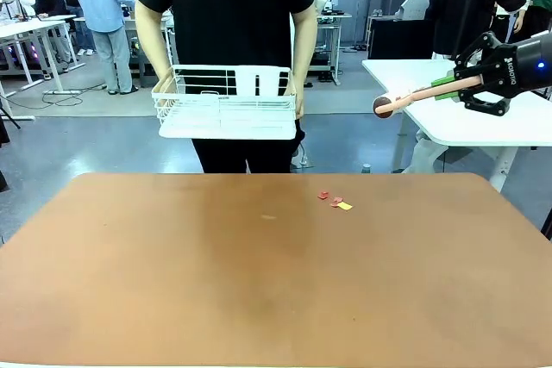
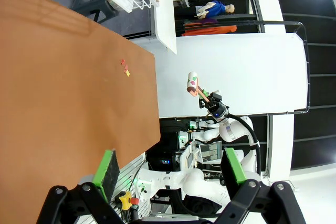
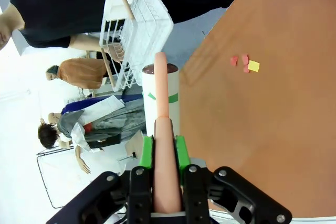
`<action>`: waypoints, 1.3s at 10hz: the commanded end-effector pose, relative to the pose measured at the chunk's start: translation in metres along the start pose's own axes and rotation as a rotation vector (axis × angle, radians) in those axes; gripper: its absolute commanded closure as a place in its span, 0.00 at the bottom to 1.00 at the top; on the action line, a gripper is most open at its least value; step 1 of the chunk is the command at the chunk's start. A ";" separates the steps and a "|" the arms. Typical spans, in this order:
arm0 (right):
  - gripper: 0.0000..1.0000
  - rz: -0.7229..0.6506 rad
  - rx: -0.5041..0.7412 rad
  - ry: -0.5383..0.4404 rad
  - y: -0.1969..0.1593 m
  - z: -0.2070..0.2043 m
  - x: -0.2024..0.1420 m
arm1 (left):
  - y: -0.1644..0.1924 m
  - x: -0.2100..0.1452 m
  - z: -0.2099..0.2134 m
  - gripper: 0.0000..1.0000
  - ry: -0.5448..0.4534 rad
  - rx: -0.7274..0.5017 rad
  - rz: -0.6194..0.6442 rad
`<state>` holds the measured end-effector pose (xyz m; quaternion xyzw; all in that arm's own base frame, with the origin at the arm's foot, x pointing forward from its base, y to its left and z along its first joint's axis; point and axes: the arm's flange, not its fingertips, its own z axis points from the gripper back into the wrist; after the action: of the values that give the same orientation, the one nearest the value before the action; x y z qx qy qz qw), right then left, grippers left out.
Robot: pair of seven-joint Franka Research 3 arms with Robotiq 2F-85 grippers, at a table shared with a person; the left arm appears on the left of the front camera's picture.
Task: Clean the table.
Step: Clean the table with the Lint Roller when the human lifts the Dish drying rack.
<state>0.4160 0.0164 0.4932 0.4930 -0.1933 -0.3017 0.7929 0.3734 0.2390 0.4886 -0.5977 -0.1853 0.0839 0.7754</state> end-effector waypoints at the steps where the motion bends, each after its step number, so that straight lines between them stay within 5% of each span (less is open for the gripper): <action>1: 0.79 0.173 -0.108 0.133 0.035 0.015 0.028 | 0.000 -0.002 0.002 0.00 0.000 -0.016 -0.007; 3: 0.79 0.447 -0.344 0.239 0.080 0.000 0.074 | 0.000 -0.002 0.002 0.00 0.000 -0.016 -0.007; 4: 0.79 0.643 -0.436 0.379 0.090 -0.021 0.102 | 0.000 -0.002 0.002 0.00 0.000 -0.016 -0.007; 6: 0.79 0.671 -0.565 0.476 0.074 -0.074 0.146 | 0.000 -0.002 0.002 0.00 0.000 -0.016 -0.007; 8: 0.79 0.714 -0.608 0.481 0.041 -0.099 0.139 | 0.000 -0.002 0.002 0.00 0.000 -0.016 -0.007; 10: 0.79 0.636 -0.510 0.427 0.037 -0.098 0.130 | 0.000 -0.002 0.002 0.00 0.000 -0.016 -0.007; 11: 0.79 0.681 -0.612 0.507 0.031 -0.114 0.148 | 0.000 -0.002 0.002 0.00 0.000 -0.016 -0.007; 13: 0.79 0.681 -0.612 0.507 0.031 -0.114 0.148 | 0.000 -0.002 0.002 0.00 0.000 -0.016 -0.007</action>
<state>0.6018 0.0024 0.4707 0.2137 -0.0525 0.0516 0.9741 0.3738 0.2386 0.4879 -0.5980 -0.1846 0.0841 0.7754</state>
